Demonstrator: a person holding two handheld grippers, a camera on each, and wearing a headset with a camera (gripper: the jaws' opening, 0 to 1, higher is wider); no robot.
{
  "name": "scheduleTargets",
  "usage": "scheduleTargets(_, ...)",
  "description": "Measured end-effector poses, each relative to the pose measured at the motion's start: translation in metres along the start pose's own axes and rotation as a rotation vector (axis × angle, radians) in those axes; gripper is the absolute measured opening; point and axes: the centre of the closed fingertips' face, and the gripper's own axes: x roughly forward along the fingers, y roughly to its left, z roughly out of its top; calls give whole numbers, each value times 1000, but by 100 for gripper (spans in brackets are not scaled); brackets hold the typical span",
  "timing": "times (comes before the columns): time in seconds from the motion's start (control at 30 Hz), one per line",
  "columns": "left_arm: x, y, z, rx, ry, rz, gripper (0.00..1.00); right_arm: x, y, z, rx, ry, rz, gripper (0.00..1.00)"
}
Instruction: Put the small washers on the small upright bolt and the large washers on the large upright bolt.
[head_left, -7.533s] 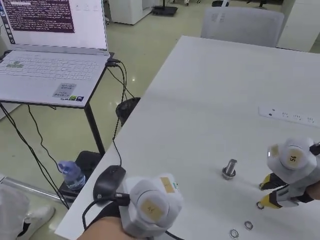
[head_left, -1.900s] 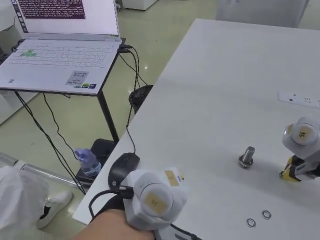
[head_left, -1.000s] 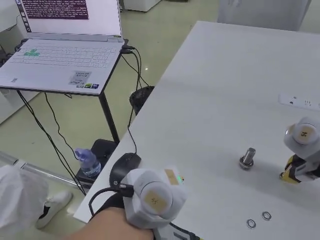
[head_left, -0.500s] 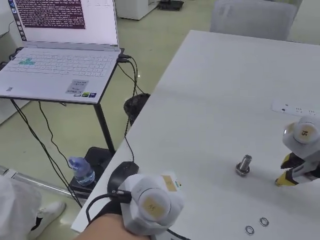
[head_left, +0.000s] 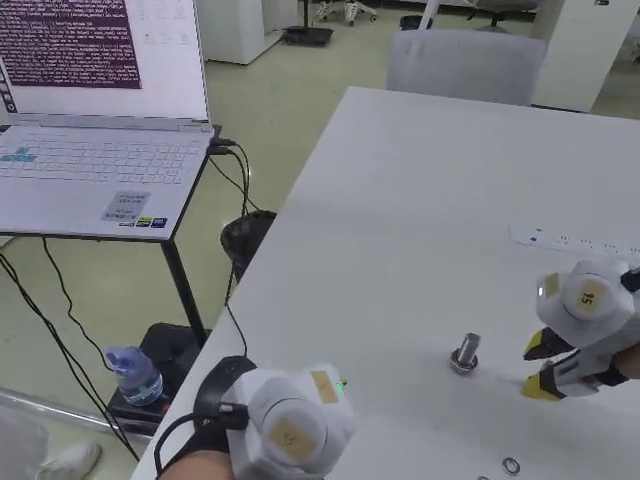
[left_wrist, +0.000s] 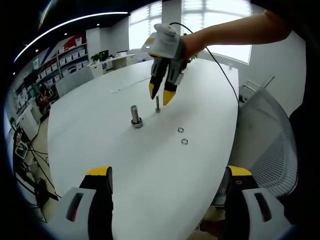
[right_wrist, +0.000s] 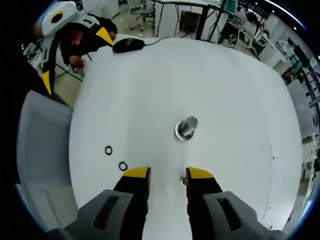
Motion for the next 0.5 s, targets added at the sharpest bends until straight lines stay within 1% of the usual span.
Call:
scheduleTargets(0.1, 1, -2, -1, -2, 10, -8, 94, 0, 7, 0, -11, -7, 9, 31)
scheduleTargets(0.2, 1, -3, 0, 2, 5, -10, 95, 2, 14, 0, -14, -16, 16, 31)
scheduleTargets(0.33, 1, -5, 2, -9, -6, -16, 96, 5, 30, 0, -19, -28, 32, 32)
scheduleTargets(0.37, 1, -6, 1, -10, -3, -20, 96, 6, 35, -1, -25, -28, 34, 32)
scheduleTargets(0.4, 1, -6, 0, -11, -1, -20, 96, 6, 37, -1, -27, -28, 35, 32)
scheduleTargets(0.5, 0, -6, 0, -3, -1, -15, 97, 10, 48, -3, -33, -30, 47, 32)
